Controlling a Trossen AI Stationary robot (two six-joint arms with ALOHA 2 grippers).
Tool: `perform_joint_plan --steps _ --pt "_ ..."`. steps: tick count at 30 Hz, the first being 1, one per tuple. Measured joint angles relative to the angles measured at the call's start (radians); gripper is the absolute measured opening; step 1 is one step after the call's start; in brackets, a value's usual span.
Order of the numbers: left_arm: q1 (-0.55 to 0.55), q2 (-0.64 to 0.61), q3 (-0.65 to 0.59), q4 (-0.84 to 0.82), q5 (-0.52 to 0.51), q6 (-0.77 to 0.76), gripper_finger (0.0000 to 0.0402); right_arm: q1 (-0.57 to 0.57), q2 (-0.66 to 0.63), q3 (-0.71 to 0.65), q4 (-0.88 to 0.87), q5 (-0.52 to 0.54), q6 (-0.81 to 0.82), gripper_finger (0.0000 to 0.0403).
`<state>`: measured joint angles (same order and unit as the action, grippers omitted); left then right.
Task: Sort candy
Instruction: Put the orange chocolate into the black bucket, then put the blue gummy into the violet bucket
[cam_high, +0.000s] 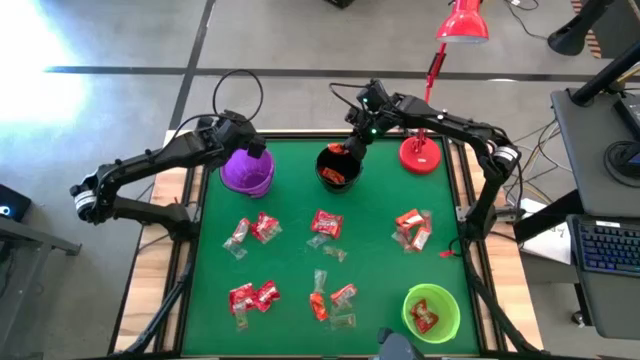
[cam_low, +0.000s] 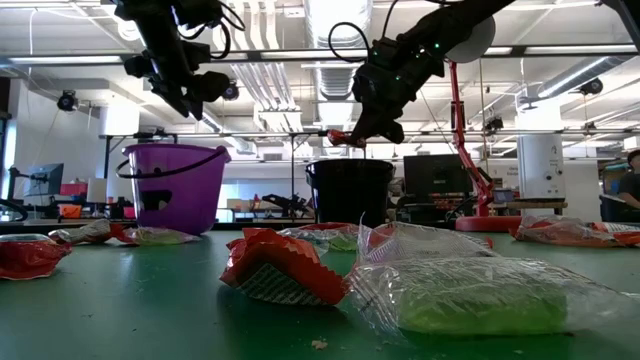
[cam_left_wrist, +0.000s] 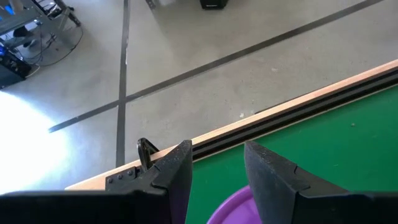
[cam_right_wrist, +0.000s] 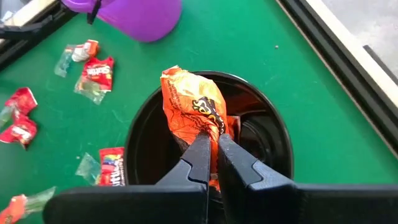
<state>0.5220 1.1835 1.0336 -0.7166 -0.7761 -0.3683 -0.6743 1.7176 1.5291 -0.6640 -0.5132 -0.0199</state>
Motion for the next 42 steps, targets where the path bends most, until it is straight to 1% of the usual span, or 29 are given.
perform_joint_plan --steps 5,8,11,15,17,20,22,26,27,32,35,38,42 --pt "0.0 0.0 0.0 0.0 0.001 0.001 0.013 0.004 0.0 0.0 -0.013 -0.029 0.059 0.0009" --pt "0.0 -0.001 0.0 0.0 0.04 0.027 0.013 0.013 0.0 0.0 -0.011 -0.03 0.064 0.0015" --pt "0.0 -0.001 0.0 -0.001 0.095 0.043 0.013 0.025 0.0 0.0 -0.011 -0.03 0.059 0.003" --pt "0.0 -0.001 0.0 -0.002 0.152 0.068 0.013 0.045 0.0 0.0 -0.01 -0.029 0.014 0.0063" --pt "0.0 -0.001 0.0 -0.002 0.204 0.094 0.013 0.052 0.0 0.0 -0.008 -0.008 0.016 0.0082" --pt "0.0 -0.001 0.0 -0.003 0.28 0.137 0.013 0.056 -0.001 0.0 -0.003 0.07 0.038 0.0106" --pt "0.0 -0.001 0.0 -0.003 0.294 0.167 0.013 0.055 -0.001 0.01 -0.003 0.095 0.047 0.0117" --pt "0.0 -0.001 0.0 -0.003 0.297 0.206 0.013 0.055 -0.006 0.048 -0.003 0.096 0.047 0.013" --pt "0.0 -0.001 0.0 -0.005 0.314 0.206 0.013 0.056 -0.006 0.061 -0.008 0.095 0.047 0.0131" --pt "-0.003 -0.001 0.021 -0.076 0.538 0.206 0.0124 0.057 -0.012 0.114 -0.044 0.095 0.078 0.0132" --pt "-0.015 -0.003 0.044 -0.16 0.664 0.226 0.0119 0.056 -0.025 0.182 -0.145 0.095 0.062 0.0132" --pt "-0.036 -0.01 0.058 -0.215 0.708 0.229 0.0119 0.057 -0.034 0.27 -0.259 0.096 0.025 0.0131" --pt "-0.058 -0.015 0.053 -0.293 0.744 0.197 0.0127 0.057 -0.047 0.387 -0.339 0.096 0.0 0.0132"
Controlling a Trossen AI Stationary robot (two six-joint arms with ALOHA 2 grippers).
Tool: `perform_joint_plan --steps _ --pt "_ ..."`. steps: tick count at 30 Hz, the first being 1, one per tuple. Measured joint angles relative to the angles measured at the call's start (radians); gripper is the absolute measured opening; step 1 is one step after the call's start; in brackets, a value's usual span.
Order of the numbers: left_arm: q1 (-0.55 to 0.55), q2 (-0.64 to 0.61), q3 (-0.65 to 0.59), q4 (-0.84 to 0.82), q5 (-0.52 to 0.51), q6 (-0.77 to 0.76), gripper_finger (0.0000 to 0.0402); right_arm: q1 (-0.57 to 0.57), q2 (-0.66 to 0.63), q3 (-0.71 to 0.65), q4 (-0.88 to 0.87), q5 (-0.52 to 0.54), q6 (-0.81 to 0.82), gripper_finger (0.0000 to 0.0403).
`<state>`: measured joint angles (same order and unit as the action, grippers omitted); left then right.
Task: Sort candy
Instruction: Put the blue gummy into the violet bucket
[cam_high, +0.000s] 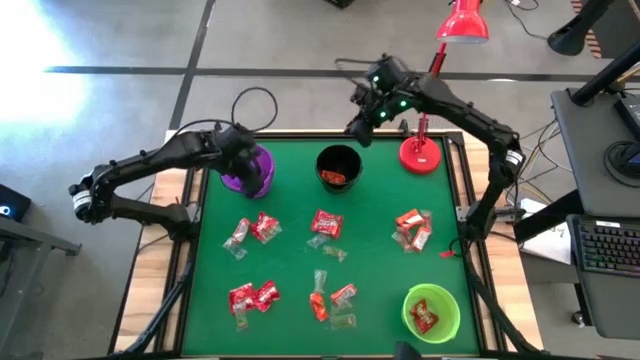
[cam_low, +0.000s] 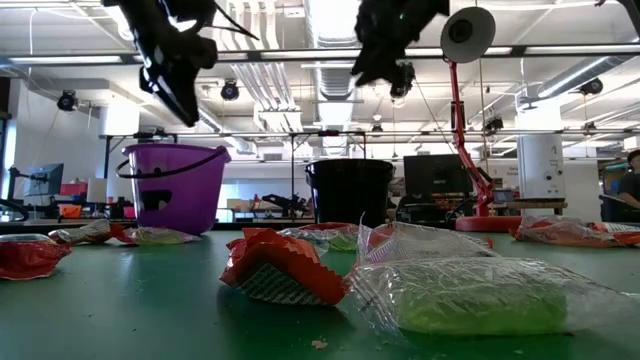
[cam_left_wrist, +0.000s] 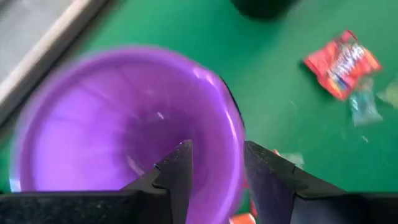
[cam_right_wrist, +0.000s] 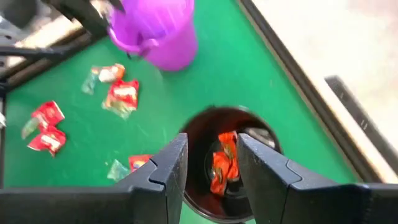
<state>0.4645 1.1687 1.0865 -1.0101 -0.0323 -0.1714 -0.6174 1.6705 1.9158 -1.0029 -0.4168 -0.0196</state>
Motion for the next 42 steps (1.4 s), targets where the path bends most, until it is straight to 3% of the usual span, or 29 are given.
perform_joint_plan --steps 6,11,30,37,42 --pt "-0.021 -0.002 -0.036 -0.156 0.085 -0.086 0.0153 0.0 -0.003 0.142 -0.092 0.031 0.0 0.0132" --pt "-0.1 -0.048 -0.091 -0.176 0.184 -0.136 0.0172 0.0 -0.003 0.196 -0.193 0.102 -0.005 0.0131" --pt "-0.633 -0.218 -0.3 -0.136 0.088 -0.597 0.0176 0.067 -0.006 0.189 -0.454 0.104 0.055 0.0134" --pt "-0.695 -0.215 -0.377 -0.018 0.083 -0.608 0.0176 0.1 -0.04 0.189 -0.505 0.103 0.053 0.0134" --pt "-0.702 -0.204 -0.372 -0.002 0.083 -0.536 0.0176 0.1 -0.071 0.189 -0.518 0.105 0.008 0.0134"
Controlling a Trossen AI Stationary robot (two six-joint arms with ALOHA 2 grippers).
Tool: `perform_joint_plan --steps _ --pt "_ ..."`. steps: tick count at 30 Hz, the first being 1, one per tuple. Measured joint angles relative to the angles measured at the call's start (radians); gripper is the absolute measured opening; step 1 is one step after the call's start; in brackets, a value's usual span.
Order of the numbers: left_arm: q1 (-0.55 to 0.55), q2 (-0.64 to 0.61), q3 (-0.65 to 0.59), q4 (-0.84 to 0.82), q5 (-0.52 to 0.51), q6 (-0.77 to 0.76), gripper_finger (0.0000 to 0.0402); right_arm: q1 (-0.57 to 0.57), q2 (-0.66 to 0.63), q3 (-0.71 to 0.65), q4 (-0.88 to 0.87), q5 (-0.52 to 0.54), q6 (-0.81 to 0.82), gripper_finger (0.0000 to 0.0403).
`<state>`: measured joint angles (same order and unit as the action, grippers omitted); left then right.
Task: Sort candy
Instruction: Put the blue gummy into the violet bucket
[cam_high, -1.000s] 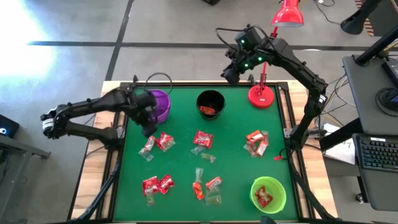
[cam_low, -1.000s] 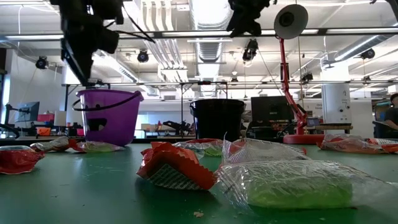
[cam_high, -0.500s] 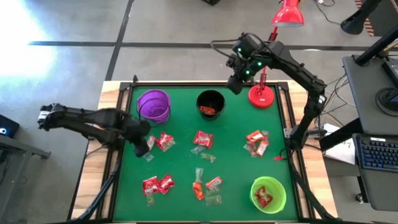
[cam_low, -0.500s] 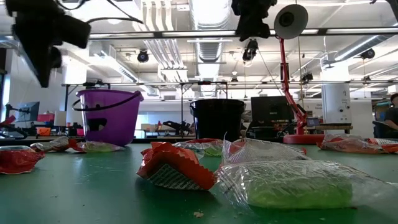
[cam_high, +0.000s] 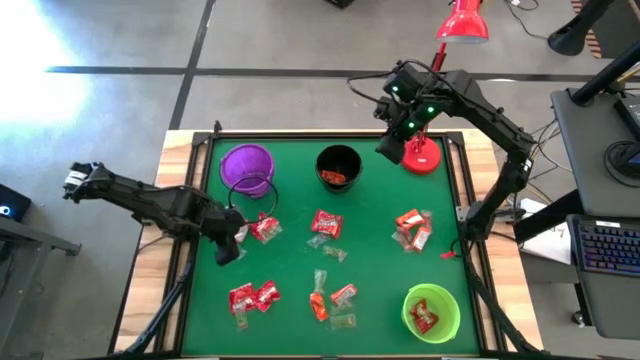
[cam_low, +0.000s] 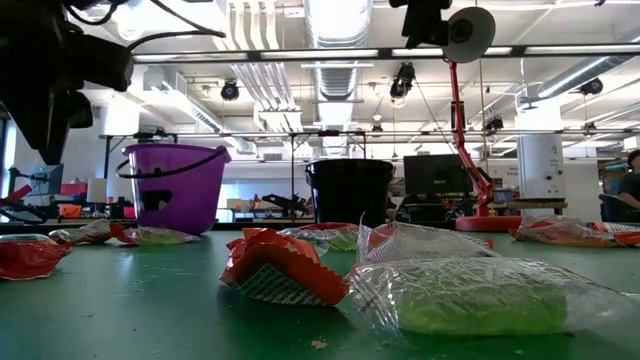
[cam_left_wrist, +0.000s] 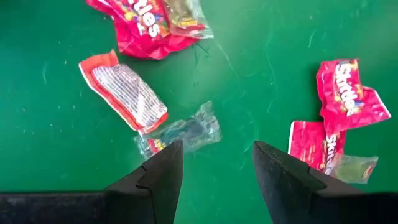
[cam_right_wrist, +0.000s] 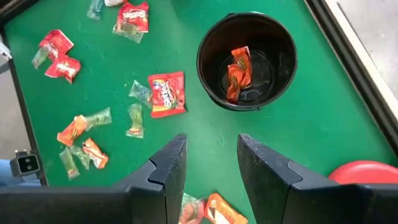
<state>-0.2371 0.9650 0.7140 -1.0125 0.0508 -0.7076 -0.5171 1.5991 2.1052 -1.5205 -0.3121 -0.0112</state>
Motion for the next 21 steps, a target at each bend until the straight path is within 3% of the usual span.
perform_joint_plan --steps 12,21 --pt "0.0 0.004 0.005 0.002 -0.013 0.321 0.0176 0.0 -0.01 0.0 0.007 0.0 0.051 0.0134" --pt "-0.009 0.028 -0.061 0.04 0.019 0.426 0.0176 0.0 -0.009 0.0 0.007 -0.001 0.117 0.0134"
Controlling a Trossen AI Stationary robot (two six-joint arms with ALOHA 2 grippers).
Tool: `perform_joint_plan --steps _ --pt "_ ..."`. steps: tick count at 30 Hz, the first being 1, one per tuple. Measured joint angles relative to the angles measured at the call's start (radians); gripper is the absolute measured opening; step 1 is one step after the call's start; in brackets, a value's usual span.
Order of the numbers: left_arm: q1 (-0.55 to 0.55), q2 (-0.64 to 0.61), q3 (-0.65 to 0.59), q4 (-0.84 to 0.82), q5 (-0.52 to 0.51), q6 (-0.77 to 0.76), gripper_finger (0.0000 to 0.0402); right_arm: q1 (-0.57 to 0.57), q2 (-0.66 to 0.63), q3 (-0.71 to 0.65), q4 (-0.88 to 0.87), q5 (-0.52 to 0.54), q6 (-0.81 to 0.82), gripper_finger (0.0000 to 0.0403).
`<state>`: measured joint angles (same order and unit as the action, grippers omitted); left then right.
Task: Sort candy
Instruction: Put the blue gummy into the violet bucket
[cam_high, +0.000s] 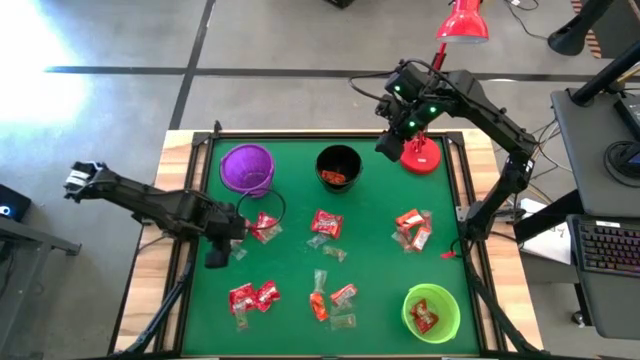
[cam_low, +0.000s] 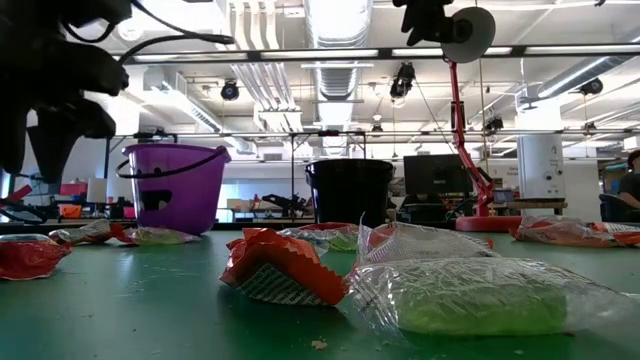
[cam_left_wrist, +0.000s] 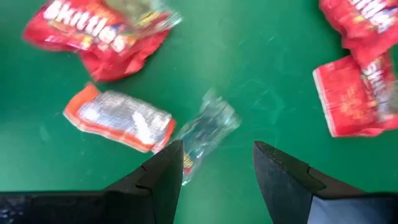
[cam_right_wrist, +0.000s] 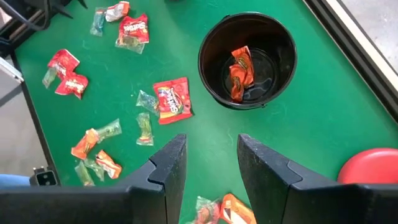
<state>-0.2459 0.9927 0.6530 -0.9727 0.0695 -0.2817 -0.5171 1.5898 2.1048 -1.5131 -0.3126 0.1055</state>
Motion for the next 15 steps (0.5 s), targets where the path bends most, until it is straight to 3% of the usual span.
perform_joint_plan --steps 15 --pt "-0.004 0.188 -0.031 0.133 -0.004 -0.084 0.0176 0.012 0.0 0.0 0.008 0.0 0.027 0.0134"
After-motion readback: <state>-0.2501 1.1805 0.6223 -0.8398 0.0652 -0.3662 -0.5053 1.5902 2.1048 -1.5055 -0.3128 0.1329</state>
